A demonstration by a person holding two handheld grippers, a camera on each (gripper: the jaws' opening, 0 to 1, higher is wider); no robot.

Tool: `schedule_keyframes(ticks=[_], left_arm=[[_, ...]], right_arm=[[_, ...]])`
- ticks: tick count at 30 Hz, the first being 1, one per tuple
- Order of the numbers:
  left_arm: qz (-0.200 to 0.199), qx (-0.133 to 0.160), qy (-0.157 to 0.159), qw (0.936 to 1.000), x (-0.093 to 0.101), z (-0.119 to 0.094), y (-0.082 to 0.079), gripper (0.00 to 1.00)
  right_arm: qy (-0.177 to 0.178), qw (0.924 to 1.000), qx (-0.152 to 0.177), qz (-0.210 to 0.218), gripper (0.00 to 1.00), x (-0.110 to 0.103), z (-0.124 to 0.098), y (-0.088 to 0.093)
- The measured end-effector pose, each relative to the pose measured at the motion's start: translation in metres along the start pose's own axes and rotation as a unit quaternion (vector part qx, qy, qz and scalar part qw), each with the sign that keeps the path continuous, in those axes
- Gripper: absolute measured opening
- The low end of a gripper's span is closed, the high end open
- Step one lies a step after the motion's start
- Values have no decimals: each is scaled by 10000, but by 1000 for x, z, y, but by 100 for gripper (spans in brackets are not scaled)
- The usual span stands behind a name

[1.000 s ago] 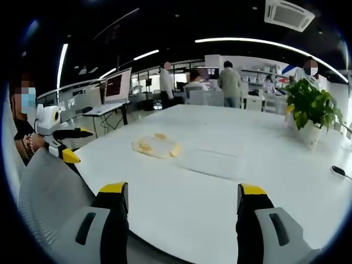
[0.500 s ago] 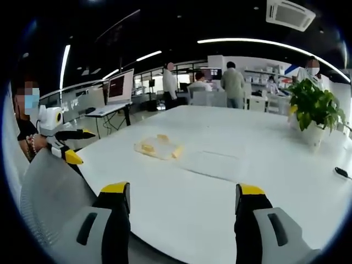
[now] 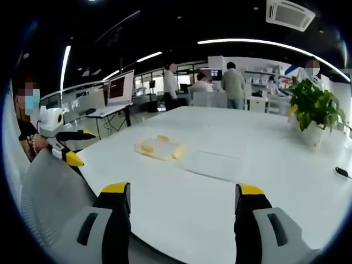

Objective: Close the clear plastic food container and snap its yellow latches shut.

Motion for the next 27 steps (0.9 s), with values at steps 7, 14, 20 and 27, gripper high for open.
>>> schedule_keyframes(ticks=[7, 14, 20, 27], left_arm=[[2, 11, -18, 10000, -1, 0, 0, 92], [-10, -85, 60, 9999, 0, 0, 1, 95], [-135, -135, 99, 9998, 0, 0, 1, 96], [-420, -2, 279, 9987, -7, 2, -3, 99]], right_arm=[[4, 10000, -14, -7, 75, 2, 0, 1], [3, 10000, -19, -16, 75, 5, 1, 2], [-10, 9999, -95, -36, 75, 8, 1, 3], [-209, 9997, -131, 73, 81, 6, 3, 4]])
Point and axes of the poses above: the point that each gripper's makers call its tool centre point, and the gripper's own axes: z roughly forward along the fingers, x roughly to its right, y roughly out of its underside, the point moved 9 cm from there along -z, roughly backward along the fingers, and after that the axes turned 11 degrees about x, right-handed, at the moved point
